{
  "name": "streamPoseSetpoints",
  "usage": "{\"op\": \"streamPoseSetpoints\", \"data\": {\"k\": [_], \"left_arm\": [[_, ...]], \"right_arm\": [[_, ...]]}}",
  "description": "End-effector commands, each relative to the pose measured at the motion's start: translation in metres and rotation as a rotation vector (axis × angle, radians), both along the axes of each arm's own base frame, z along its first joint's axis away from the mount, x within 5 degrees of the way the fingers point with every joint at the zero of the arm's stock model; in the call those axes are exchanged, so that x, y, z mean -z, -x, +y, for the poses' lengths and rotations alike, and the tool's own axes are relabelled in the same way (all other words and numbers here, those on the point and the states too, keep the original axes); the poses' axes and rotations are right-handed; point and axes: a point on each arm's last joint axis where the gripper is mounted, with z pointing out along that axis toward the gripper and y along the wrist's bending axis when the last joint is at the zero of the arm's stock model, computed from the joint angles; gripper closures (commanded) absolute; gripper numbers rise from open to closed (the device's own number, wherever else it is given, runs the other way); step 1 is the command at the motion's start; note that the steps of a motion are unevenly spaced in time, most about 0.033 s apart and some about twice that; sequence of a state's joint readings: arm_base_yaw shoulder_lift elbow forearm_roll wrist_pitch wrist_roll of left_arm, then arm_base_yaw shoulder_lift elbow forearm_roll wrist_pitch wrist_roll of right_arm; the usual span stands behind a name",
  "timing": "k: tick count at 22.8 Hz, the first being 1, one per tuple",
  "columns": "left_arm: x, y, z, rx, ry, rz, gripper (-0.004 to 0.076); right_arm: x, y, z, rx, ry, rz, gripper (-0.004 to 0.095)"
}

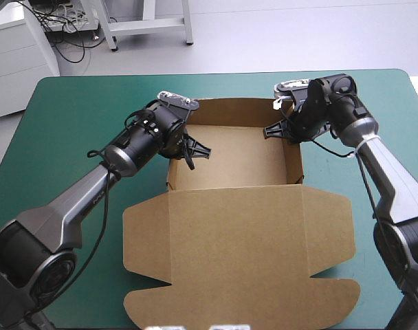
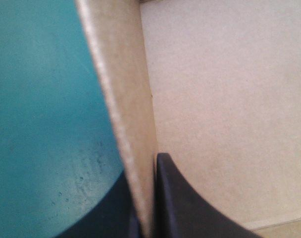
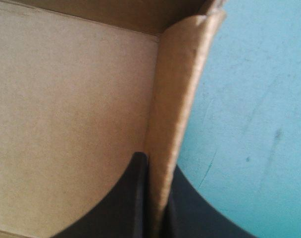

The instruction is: Fold the box

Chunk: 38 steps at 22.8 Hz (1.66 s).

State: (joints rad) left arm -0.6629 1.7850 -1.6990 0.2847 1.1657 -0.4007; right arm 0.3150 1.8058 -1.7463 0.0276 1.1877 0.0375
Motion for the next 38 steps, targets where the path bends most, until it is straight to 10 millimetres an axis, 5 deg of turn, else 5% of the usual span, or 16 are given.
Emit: {"op": "streamPoseSetpoints", "data": {"k": [1, 8, 15, 18, 21, 25, 27, 32, 38], "left_arm": [[-0.009, -0.005, -0.011, 0.093, 0.015, -0.090, 0.0752], [0.016, -0.016, -0.012, 0.117, 0.075, 0.053, 0.0752], [0.026, -0.031, 0.012, 0.045, 0.072, 0.127, 0.0752], [0.027, -0.029, 0.013, 0.041, 0.062, 0.153, 0.0655], [0.028, -0.028, 0.015, 0.050, 0.037, 0.163, 0.0471], [0.022, -0.026, 0.016, 0.085, 0.023, 0.150, 0.0125], [0.017, -0.024, 0.018, 0.087, 0.025, 0.139, 0.0110], [-0.008, -0.013, 0.028, 0.108, -0.001, 0.095, 0.0110], [-0.075, 0.020, 0.058, 0.117, -0.029, -0.076, 0.0110]], "right_arm": [[-0.009, 0.009, 0.009, -0.100, -0.018, 0.028, 0.0926], [0.010, 0.000, 0.012, -0.102, -0.003, 0.073, 0.0926], [0.022, -0.007, 0.014, -0.115, 0.009, 0.098, 0.0926], [0.025, -0.008, 0.014, -0.116, 0.012, 0.109, 0.0894], [0.026, -0.008, 0.012, -0.114, 0.038, 0.102, 0.0702], [0.018, -0.005, 0.010, -0.108, 0.040, 0.081, 0.0196], [0.013, -0.003, 0.009, -0.108, 0.037, 0.071, 0.0080], [-0.006, 0.007, 0.006, -0.112, 0.025, 0.021, 0.0085], [-0.049, 0.033, -0.003, -0.124, -0.001, -0.093, 0.0093]]}}
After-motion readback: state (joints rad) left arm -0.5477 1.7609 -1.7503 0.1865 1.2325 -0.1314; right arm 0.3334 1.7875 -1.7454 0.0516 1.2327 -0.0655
